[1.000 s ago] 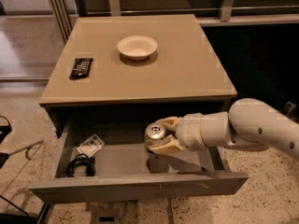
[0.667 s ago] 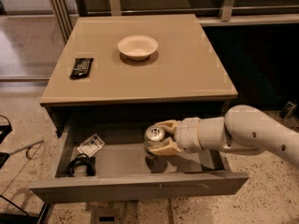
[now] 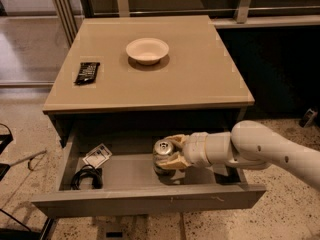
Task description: Place 7up can into top drawer
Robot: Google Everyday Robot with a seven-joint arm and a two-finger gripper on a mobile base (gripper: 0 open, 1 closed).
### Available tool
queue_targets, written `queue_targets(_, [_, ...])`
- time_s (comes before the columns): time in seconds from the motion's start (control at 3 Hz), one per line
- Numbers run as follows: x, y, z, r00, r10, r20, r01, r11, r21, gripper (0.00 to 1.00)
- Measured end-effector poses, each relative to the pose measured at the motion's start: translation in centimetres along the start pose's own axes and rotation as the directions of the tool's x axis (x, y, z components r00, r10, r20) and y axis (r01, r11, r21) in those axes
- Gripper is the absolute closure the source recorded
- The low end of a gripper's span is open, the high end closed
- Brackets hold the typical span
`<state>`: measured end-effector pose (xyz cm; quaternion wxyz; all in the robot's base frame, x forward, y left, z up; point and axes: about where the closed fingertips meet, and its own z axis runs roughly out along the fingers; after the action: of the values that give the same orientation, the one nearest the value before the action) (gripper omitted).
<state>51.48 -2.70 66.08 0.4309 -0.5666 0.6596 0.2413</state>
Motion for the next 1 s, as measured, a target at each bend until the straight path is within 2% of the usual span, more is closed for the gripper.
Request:
queue_targets(0.33, [0.50, -0.28, 0.63, 1.000, 0.005, -0.027, -0.006, 0.9999, -0.011, 1.00])
queue_targets(0.67, [0.51, -0.28, 0.64, 1.000, 0.005, -0.027, -0.006, 0.9999, -0.011, 0.82])
queue_targets(1.0, [0.51, -0.27, 0.65, 1.000, 0.005, -0.027, -0.006, 0.9999, -0.011, 0.58])
